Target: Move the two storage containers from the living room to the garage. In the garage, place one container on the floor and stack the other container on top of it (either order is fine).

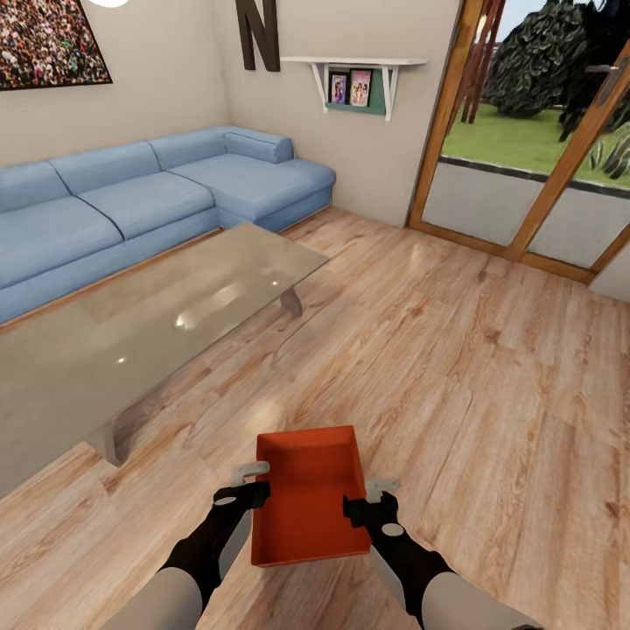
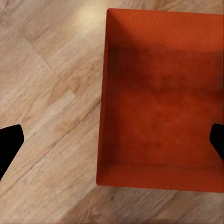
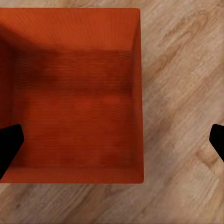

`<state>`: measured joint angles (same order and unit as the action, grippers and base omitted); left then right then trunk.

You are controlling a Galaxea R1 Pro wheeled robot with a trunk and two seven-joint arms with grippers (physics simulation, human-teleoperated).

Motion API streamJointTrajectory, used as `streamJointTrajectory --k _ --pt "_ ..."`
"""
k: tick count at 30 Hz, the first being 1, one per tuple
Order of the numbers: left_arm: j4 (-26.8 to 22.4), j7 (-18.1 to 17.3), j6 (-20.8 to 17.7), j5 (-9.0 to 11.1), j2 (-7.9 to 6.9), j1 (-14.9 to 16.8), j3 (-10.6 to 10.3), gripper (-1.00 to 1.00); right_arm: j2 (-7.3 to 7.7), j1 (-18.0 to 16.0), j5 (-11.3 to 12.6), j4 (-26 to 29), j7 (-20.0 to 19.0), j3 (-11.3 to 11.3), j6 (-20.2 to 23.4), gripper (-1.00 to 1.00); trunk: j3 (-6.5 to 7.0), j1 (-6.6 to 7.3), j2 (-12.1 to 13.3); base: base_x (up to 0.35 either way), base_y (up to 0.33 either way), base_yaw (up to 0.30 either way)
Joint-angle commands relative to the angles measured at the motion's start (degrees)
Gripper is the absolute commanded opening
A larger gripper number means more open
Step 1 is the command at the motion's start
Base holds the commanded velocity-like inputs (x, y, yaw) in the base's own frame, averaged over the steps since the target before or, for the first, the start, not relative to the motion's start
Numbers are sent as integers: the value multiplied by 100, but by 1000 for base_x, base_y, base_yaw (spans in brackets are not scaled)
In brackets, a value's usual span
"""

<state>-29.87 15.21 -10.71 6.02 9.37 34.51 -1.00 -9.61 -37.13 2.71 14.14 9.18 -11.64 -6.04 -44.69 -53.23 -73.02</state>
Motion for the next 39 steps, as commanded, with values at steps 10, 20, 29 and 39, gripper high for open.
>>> streamJointTrajectory --k 10,20,29,39 --pt "-8 41 16 76 -15 3 4 100 28 -4 29 -8 31 -49 -30 100 -184 -220 -405 0 0 0" --pt "36 25 -14 84 -71 3 4 100 12 -8 64 -2 39 -30 -89 100 -292 -352 -646 0 0 0" --pt "39 9 4 41 -152 3 -17 100 26 -11 68 126 40 -25 -88 100 -130 -154 -285 0 0 0" --pt "93 17 25 2 -172 -1 -72 100 120 -10 66 331 35 -28 -22 100 -22 -22 -44 0 0 0"
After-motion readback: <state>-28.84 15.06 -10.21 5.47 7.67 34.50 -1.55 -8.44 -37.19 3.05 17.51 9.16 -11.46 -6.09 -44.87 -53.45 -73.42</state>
